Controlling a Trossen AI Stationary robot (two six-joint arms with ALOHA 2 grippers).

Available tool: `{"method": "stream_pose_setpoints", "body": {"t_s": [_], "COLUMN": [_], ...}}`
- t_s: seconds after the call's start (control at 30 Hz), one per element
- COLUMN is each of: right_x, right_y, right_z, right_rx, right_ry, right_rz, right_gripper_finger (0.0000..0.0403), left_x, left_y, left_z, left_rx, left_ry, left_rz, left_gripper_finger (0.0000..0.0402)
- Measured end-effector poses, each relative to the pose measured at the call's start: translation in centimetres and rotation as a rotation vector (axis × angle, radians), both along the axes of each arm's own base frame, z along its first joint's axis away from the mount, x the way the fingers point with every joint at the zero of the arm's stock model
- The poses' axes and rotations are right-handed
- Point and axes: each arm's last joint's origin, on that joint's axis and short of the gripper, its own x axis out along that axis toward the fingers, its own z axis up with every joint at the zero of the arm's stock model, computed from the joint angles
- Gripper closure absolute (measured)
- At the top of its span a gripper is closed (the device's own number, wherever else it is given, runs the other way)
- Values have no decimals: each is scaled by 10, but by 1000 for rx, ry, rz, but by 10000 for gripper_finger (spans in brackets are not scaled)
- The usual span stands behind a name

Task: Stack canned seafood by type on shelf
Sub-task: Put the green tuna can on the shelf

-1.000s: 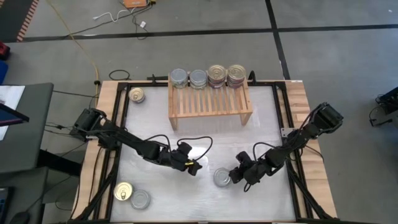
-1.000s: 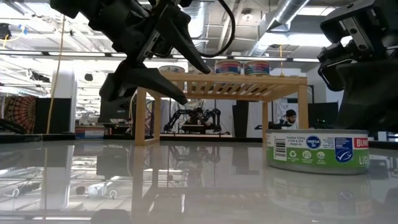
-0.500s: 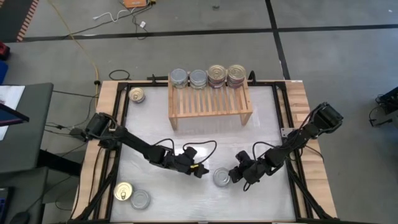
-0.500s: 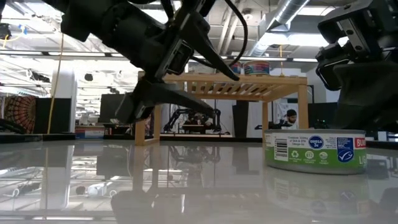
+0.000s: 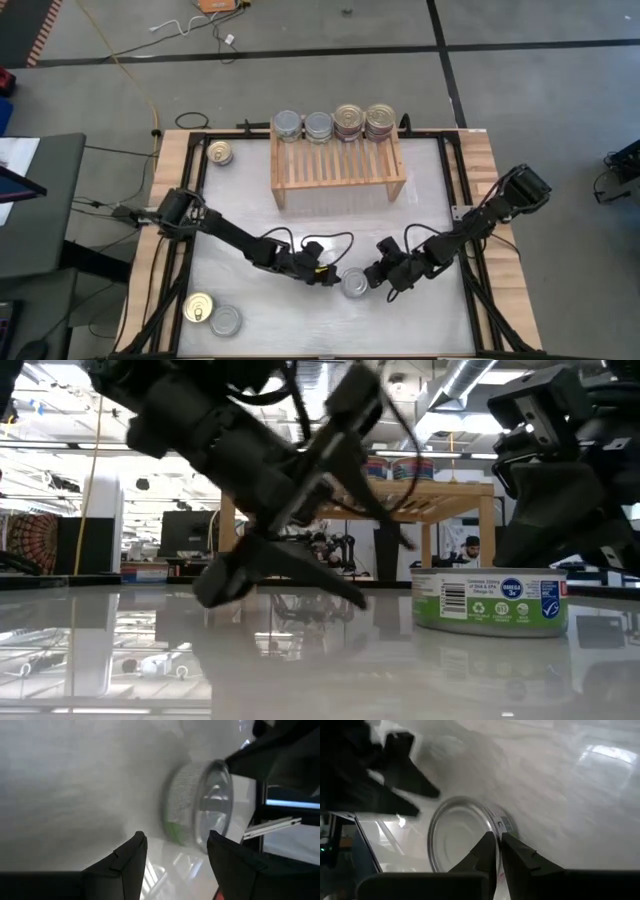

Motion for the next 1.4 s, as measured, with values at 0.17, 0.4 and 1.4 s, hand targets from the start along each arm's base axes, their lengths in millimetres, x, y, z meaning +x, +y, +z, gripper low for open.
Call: {"method": "stream_pose_setpoints", "body": {"t_s": [0.17,0.4,1.4], "right_x": [0,-5,-8], "right_y": [1,8,13], "right_z": [0,0,0], "right_rx": [4,5,16], "right_ry": [-4,3,2], "right_rz": [7,39,47], "right_gripper_finger": [345,345,281], "left_x": [14,14,18], "left_y": [-5,-3,9], "left_z": [3,3,4], "left_rx": [-6,-12,-2], "left_ry": [-28,-30,-34], "left_rz": [-35,-25,-47], "left_gripper_finger": [205,205,205]}}
